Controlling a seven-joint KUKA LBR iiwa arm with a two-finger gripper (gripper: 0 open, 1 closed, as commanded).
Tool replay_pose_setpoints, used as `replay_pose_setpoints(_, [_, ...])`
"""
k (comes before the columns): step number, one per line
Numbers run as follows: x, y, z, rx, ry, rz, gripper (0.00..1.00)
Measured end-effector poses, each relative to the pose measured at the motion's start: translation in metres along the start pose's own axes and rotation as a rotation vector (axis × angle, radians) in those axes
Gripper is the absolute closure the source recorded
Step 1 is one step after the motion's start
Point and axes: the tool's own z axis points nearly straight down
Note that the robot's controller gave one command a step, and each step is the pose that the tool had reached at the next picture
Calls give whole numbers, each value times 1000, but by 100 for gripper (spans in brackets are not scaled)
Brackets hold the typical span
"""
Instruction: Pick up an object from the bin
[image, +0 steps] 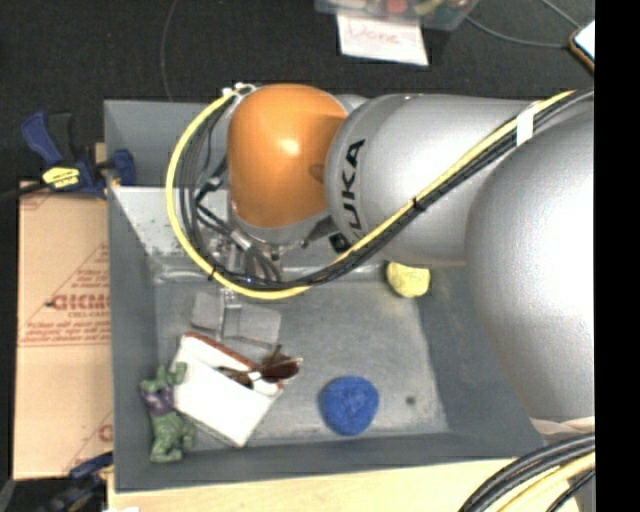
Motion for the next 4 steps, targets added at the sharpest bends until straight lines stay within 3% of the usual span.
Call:
replay_pose_setpoints(1, [-2, -1, -5, -2, -8, 6, 0])
replay_pose_setpoints(2, [-19, -47, 125, -3, -8, 219, 0])
replay_pose_setpoints(3, [-19, -56, 128, -6, -16, 175, 0])
replay_pose_setpoints(4, [-20, -53, 131, -7, -16, 202, 0])
